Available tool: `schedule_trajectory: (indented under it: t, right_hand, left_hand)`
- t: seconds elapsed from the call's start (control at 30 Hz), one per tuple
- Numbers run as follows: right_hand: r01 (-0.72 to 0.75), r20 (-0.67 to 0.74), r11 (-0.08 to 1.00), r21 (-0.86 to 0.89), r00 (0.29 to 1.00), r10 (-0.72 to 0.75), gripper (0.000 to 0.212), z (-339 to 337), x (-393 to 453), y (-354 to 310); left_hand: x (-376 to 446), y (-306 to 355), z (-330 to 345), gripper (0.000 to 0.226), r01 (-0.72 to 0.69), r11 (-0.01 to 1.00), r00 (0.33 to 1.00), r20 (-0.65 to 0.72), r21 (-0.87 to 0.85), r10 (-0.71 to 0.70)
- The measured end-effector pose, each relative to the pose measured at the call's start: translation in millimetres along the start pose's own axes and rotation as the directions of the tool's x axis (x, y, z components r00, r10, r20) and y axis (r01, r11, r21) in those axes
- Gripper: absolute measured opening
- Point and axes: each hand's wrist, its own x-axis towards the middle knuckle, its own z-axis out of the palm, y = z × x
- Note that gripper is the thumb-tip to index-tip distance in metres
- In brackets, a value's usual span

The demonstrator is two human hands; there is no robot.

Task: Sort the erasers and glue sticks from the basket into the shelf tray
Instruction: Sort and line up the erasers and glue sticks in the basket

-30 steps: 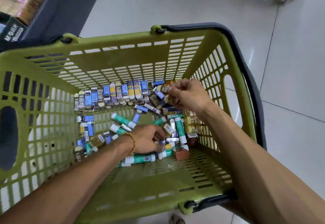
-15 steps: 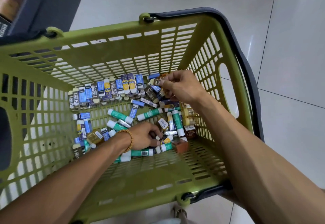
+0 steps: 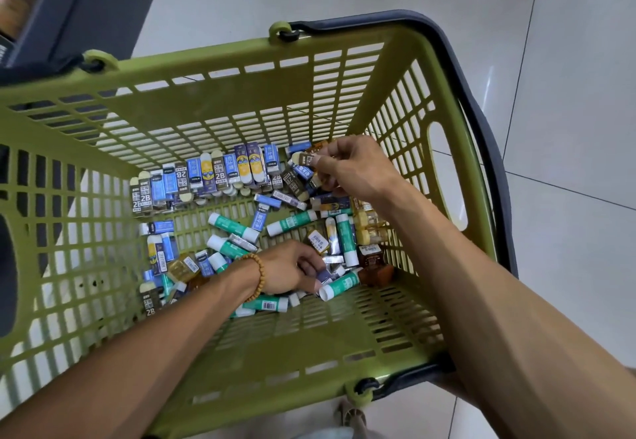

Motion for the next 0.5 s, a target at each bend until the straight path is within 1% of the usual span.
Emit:
schedule_trajectory:
  t: [0.07, 0.17, 0.23, 0.3, 0.37, 0.43, 0.5]
  right_hand:
    - [0.001, 0.001, 1.000, -0.008, 1.000, -0.001, 0.014, 0.6, 0.0, 0.1]
    - [0.003, 0.001, 1.000, -0.012, 1.000, -0.003, 0.014, 1.1, -0.3, 0.0]
    - [0.004, 0.000, 1.000, -0.013, 1.000, -0.004, 0.015, 0.5, -0.1, 0.2]
    - [0.003, 0.002, 1.000, -0.003, 1.000, -0.003, 0.015, -0.1, 0.0, 0.8]
    - [-0.003, 0.005, 1.000, 0.021, 1.000, 0.003, 0.015, -0.5, 0.7, 1.2]
    - [-0.009, 0.008, 0.999, 0.031, 1.000, 0.009, 0.014, -0.7, 1.3, 1.0]
    - [-0.015, 0.013, 0.999, 0.029, 1.000, 0.015, 0.013, -0.9, 1.4, 0.8]
  left_hand:
    - [-1.1, -1.2, 1.6, 0.022, -0.002, 1.000, 1.000, 0.006, 0.006, 0.002]
    - [-1.9, -3.7, 2.8, 0.031, 0.004, 1.000, 1.000, -0.022, 0.025, -0.004]
    - [-1.5, -4.3, 3.1, 0.031, 0.002, 1.000, 1.000, -0.028, 0.005, -0.002]
    - [-1.6, -4.2, 1.6, 0.031, 0.007, 0.999, 1.000, -0.004, -0.047, -0.007]
    - [-4.3, -4.8, -0.9, 0.030, 0.017, 0.989, 1.000, 0.007, -0.148, -0.016]
    - [-8.3, -7.8, -4.4, 0.035, 0.008, 0.975, 1.000, -0.016, -0.220, -0.012]
    - [-13.1, -11.0, -6.4, 0.044, -0.013, 0.962, 0.997, -0.080, -0.274, -0.009]
